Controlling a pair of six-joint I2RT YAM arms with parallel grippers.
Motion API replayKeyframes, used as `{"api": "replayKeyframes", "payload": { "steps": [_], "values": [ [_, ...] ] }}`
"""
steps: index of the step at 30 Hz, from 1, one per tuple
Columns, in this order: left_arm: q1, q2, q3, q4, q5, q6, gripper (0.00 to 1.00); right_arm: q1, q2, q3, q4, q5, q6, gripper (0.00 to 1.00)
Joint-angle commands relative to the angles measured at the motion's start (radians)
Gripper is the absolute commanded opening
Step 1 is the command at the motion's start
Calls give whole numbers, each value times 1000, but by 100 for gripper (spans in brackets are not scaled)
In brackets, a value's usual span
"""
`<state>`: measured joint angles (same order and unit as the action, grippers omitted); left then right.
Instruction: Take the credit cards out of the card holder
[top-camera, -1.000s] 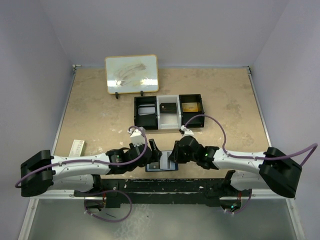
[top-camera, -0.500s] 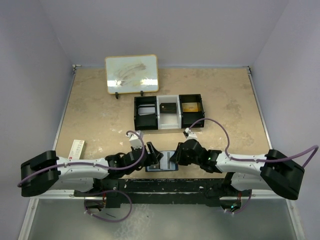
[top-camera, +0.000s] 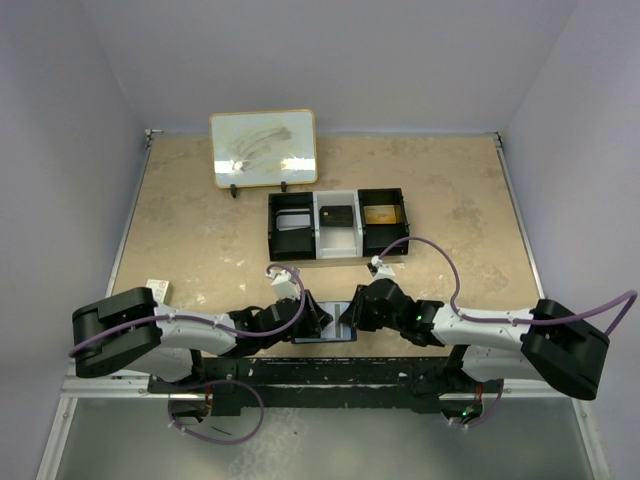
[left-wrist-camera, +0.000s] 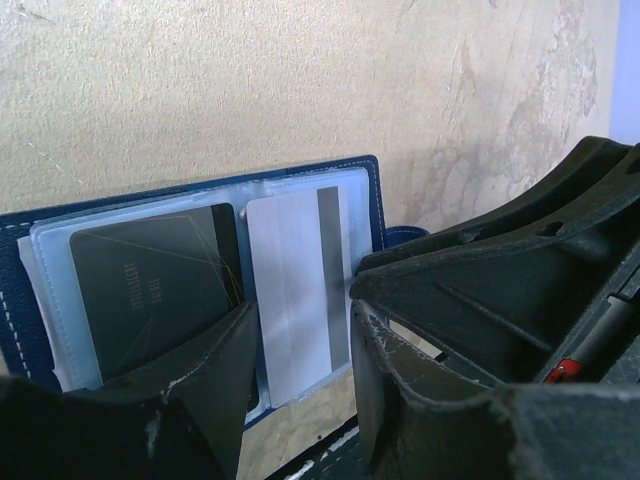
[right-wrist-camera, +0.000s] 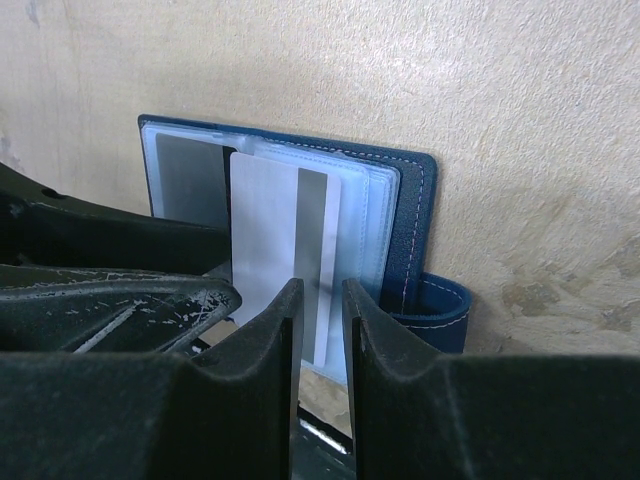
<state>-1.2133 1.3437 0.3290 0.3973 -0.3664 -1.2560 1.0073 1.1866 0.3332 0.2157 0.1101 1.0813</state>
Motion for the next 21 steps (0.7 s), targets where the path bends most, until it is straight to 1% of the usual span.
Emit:
{"api": "replayKeyframes", "payload": {
  "steps": [1, 5, 9, 14, 17, 21],
  "values": [
    [-5, 6, -4, 45, -6, -39, 39, -1, 27, -16, -80, 33, -8, 26],
    [-5, 9, -31, 72, -8, -61, 35, -2, 33, -13, -79, 34, -9, 26],
    [-5, 12, -58, 123, -2, -82, 28, -2, 39, -11, -79, 33, -11, 26],
    [-4, 9, -57, 132, -2, -80, 14, -2, 43, -8, -81, 31, -11, 25],
    [-5, 10, -49, 132, 4, -71, 1, -2, 42, -8, -84, 32, -11, 25],
    [-5, 4, -45, 121, 5, -69, 0, -2, 42, -7, -84, 34, -10, 25]
  ]
}}
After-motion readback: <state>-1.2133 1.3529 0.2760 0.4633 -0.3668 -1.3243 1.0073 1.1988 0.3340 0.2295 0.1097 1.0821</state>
